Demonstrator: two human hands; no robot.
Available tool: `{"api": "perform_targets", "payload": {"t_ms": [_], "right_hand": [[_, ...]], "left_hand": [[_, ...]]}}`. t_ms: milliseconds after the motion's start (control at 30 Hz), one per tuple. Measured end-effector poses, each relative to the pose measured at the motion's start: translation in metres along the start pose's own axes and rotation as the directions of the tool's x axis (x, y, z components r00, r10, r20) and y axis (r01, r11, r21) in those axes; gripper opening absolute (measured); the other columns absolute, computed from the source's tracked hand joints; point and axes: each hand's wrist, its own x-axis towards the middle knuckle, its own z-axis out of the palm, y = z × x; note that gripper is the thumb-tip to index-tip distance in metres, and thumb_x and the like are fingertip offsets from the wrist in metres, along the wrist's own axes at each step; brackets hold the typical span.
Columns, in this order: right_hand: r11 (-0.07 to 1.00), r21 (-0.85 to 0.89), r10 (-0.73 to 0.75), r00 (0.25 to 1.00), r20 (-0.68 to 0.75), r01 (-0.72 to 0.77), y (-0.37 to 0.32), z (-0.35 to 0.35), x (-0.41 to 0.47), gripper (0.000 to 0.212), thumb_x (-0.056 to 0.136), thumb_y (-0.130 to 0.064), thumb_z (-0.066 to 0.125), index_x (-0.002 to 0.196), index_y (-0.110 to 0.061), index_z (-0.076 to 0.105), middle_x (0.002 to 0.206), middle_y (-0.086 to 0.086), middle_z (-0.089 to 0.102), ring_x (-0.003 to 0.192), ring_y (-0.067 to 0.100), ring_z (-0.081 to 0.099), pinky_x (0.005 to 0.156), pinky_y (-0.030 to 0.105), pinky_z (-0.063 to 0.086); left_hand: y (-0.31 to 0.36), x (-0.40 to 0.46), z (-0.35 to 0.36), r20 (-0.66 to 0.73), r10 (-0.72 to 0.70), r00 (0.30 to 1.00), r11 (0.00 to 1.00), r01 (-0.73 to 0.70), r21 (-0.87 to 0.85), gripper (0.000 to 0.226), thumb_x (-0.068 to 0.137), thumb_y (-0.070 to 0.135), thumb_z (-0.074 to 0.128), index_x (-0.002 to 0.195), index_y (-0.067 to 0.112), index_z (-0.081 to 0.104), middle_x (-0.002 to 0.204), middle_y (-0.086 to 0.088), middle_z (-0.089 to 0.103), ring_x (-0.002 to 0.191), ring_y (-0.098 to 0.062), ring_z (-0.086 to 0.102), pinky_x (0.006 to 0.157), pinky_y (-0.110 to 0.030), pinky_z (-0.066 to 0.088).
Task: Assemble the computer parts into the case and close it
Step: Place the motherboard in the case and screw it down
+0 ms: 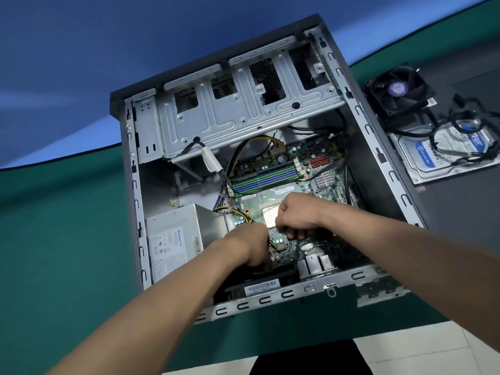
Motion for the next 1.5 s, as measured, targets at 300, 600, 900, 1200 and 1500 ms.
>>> {"api": "perform_targets", "payload": {"t_ms": [300,600,900,1200,1500], "right_hand": [[0.999,-0.019,-0.038,0.992,0.124,0.04,0.001,0.003,-0.003,0.006,0.08,-0.007,0.071,0.083,-0.011,0.068,0.075,0.005,0.067,0.053,0.016,0.059,0.049,0.021,0.045],[0.83,-0.511,-0.236,0.971,0.038,0.222,-0.006,0.007,-0.012,0.014,0.081,-0.029,0.068,0.075,-0.022,0.058,0.066,-0.007,0.052,0.074,0.02,0.055,0.061,0.026,0.04],[0.904,-0.34,-0.257,0.965,0.049,0.258,-0.008,-0.005,-0.015,0.005,0.081,-0.012,0.066,0.079,-0.009,0.069,0.083,0.007,0.069,0.081,0.025,0.065,0.078,0.037,0.054],[0.975,-0.062,-0.221,0.936,-0.272,0.212,-0.004,-0.021,-0.006,0.014,0.083,-0.017,0.058,0.071,-0.012,0.064,0.072,0.004,0.065,0.065,0.016,0.056,0.06,0.029,0.046],[0.982,-0.044,-0.19,0.971,-0.144,0.185,-0.005,-0.014,-0.009,0.01,0.084,-0.017,0.06,0.076,-0.015,0.065,0.074,0.004,0.068,0.06,0.021,0.059,0.064,0.036,0.056]], "left_hand": [[-0.012,-0.016,-0.024,-0.211,0.106,0.972,0.988,-0.127,-0.09,0.018,0.079,0.009,0.066,0.069,0.023,0.068,0.071,0.012,0.065,0.071,-0.005,0.058,0.071,-0.022,0.048],[-0.007,-0.017,-0.012,-0.362,0.163,0.918,0.985,-0.131,0.11,0.014,0.083,0.013,0.053,0.091,0.023,0.056,0.104,-0.003,0.063,0.099,-0.024,0.059,0.075,-0.031,0.043],[-0.011,-0.007,-0.005,-0.348,0.2,0.916,0.967,-0.127,0.222,0.018,0.088,0.018,0.055,0.102,0.016,0.066,0.105,-0.004,0.062,0.105,-0.023,0.051,0.083,-0.032,0.042],[-0.012,-0.013,-0.015,-0.477,0.199,0.856,0.976,-0.216,0.019,0.019,0.089,0.027,0.062,0.106,0.032,0.071,0.096,0.004,0.071,0.097,-0.018,0.055,0.076,-0.03,0.043],[-0.018,-0.04,-0.033,-0.274,0.233,0.933,0.972,-0.229,0.046,0.016,0.08,0.029,0.073,0.094,0.037,0.075,0.088,0.022,0.071,0.079,0.003,0.059,0.063,-0.015,0.041]]}}
